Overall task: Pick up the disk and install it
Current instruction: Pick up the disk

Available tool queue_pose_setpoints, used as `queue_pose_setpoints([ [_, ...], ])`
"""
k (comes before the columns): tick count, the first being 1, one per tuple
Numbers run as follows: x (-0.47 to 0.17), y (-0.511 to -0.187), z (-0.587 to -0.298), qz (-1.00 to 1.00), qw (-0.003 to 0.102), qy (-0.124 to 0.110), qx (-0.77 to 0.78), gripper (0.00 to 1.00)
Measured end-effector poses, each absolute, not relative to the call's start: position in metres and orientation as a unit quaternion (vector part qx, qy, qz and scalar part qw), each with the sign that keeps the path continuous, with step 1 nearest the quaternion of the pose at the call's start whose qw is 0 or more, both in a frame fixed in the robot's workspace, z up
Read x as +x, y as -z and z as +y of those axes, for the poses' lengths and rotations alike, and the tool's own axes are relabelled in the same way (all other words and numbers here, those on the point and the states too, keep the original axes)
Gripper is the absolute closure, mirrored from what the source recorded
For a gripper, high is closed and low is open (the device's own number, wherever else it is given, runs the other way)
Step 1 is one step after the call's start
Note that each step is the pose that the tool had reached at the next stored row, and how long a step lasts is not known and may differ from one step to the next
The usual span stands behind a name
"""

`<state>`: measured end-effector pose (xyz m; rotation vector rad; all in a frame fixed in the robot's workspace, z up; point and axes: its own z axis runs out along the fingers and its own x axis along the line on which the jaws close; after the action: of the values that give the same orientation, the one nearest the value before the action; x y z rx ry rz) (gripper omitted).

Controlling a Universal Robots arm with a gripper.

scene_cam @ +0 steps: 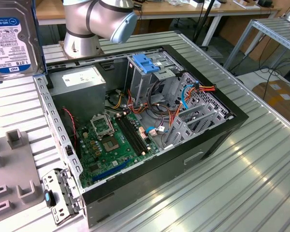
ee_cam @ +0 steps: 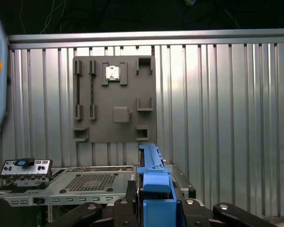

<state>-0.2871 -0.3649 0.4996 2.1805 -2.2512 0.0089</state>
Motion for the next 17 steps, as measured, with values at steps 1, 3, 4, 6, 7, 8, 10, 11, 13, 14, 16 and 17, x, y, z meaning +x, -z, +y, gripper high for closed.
queue_pose_setpoints([
  [1,-0.286,-0.5,-0.365,-0.718,0.004,-0.003,0.696,0.63],
  [3,-0.282,-0.5,-0.365,-0.718,0.004,-0.003,0.696,0.63],
  [4,-0.28,-0.5,-0.365,-0.718,0.004,-0.003,0.696,0.63],
  [6,-0.278,-0.499,-0.367,-0.718,0.004,-0.003,0.696,0.63],
  [7,-0.277,-0.499,-0.368,-0.718,0.004,-0.003,0.696,0.63],
  [8,-0.276,-0.499,-0.37,-0.718,0.004,-0.003,0.696,0.63],
  [10,-0.274,-0.499,-0.373,-0.718,0.004,-0.003,0.696,0.63],
  [11,-0.273,-0.499,-0.374,-0.718,0.004,-0.003,0.696,0.63],
  [13,-0.271,-0.499,-0.377,-0.718,0.004,-0.003,0.696,0.63],
  [14,-0.269,-0.499,-0.378,-0.718,0.004,-0.003,0.696,0.63],
  [16,-0.268,-0.499,-0.38,-0.718,0.004,-0.003,0.696,0.63],
  [17,-0.267,-0.499,-0.381,-0.718,0.004,-0.003,0.696,0.63],
])
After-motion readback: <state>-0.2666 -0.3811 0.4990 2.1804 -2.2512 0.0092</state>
